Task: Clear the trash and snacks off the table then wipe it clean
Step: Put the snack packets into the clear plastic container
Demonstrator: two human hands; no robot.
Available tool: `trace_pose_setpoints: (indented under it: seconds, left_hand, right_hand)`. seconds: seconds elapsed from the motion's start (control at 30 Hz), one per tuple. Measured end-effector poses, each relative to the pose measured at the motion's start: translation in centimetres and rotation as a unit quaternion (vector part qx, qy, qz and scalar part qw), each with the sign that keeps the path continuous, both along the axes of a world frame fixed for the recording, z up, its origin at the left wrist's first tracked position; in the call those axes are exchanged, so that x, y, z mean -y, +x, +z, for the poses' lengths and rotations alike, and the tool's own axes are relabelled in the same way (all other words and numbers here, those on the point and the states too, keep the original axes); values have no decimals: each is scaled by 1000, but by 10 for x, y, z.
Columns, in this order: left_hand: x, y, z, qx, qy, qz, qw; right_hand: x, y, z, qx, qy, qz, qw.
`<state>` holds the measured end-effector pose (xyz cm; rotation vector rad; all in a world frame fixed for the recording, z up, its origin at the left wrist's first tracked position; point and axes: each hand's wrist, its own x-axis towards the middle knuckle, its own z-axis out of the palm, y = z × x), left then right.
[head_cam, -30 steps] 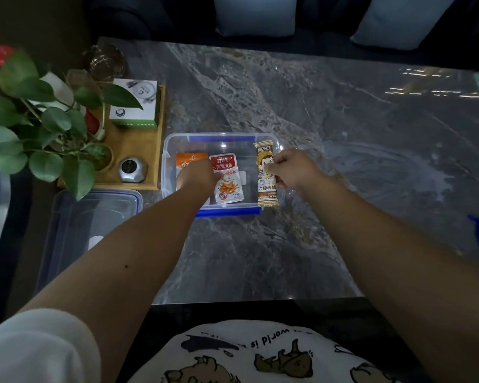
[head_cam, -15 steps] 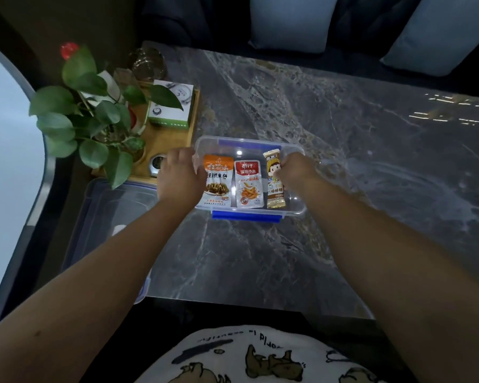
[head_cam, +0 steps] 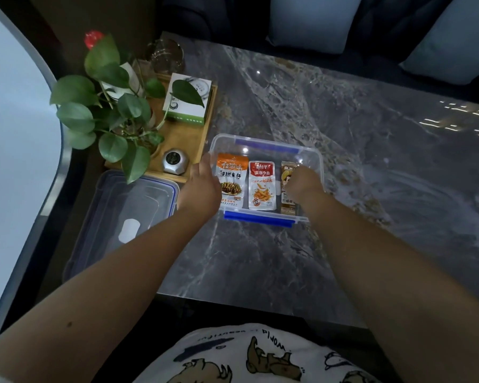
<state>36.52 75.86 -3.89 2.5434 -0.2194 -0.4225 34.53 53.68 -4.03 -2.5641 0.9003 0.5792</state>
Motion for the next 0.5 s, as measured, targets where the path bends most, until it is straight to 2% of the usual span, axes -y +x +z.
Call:
trace_pose_setpoints:
  seconds: [0.1, 0.2, 0.3, 0.5]
  left_hand:
    - [0, 2, -2, -8, -4, 19, 1000]
    - [0, 3, -3, -10, -8, 27, 1000]
    - [1, 2, -4, 6, -12, 17, 1000]
    - [-1, 2, -8, 21, -9, 13, 1000]
  right_hand:
    - [-1, -11, -4, 28, 17, 32, 999]
    - [-7, -23, -8, 80, 95, 58, 991]
    - [-12, -26, -8, 74, 148, 68, 984]
    - [-6, -23, -16, 62, 96, 77, 990]
